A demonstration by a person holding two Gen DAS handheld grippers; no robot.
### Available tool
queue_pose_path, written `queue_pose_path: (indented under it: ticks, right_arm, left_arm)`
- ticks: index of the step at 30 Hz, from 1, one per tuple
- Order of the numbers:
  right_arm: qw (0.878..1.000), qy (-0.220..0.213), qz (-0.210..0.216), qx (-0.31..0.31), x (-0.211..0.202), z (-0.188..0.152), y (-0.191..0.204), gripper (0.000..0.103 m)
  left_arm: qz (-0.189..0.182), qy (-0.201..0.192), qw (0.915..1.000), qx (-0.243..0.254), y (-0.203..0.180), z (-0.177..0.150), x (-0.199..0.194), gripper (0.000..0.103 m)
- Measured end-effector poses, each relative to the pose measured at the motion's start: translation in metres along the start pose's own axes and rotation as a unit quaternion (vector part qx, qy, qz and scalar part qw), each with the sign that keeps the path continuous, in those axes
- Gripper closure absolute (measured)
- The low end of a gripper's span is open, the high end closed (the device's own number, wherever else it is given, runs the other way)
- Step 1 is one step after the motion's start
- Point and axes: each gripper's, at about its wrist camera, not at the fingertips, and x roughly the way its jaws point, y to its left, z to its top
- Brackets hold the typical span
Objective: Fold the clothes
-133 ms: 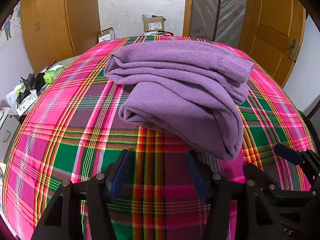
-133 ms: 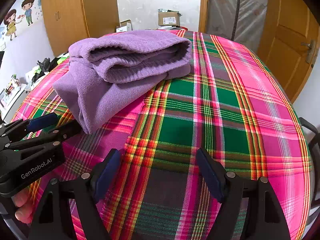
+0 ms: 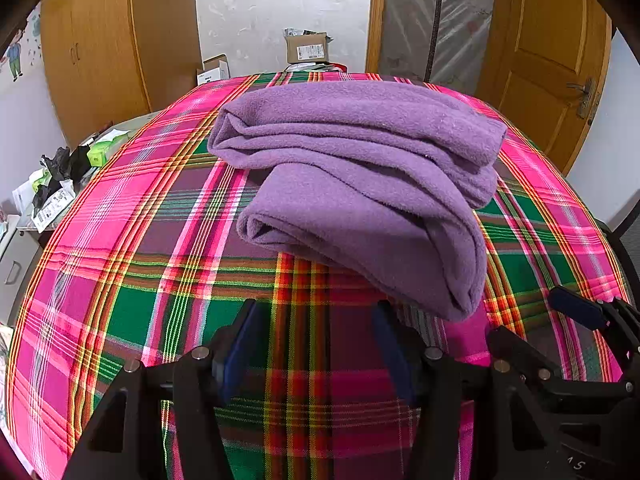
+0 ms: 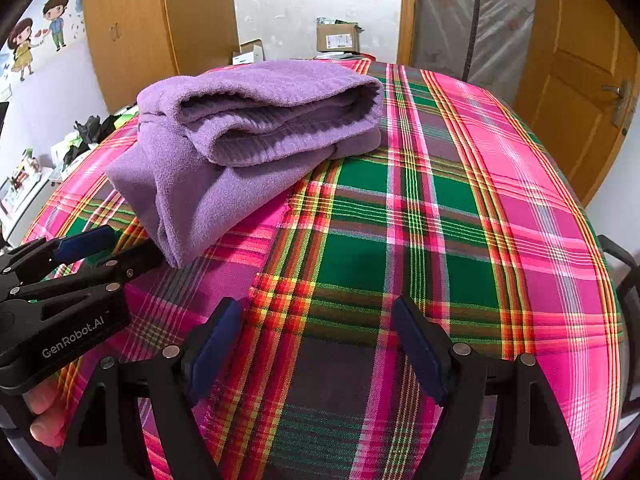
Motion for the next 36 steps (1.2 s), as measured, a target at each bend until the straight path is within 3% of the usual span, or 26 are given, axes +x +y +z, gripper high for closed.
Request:
queue_pose_path:
  ticks: [28,36]
  right_arm:
    - [1.0,0.001,0.004,-0.002,0.002,0.003,-0.001,0.022]
    - [1.0,0.002,0.014,-0.015,0.002,0.001,-0.003,0.022]
  left_arm:
    - [-0.007,0.001,0.9999,0.009,0.001,0.0,0.002,0.043]
    - [-0.029,0.0,0.9995,0.015,0.011,0.0,0.003,0.043]
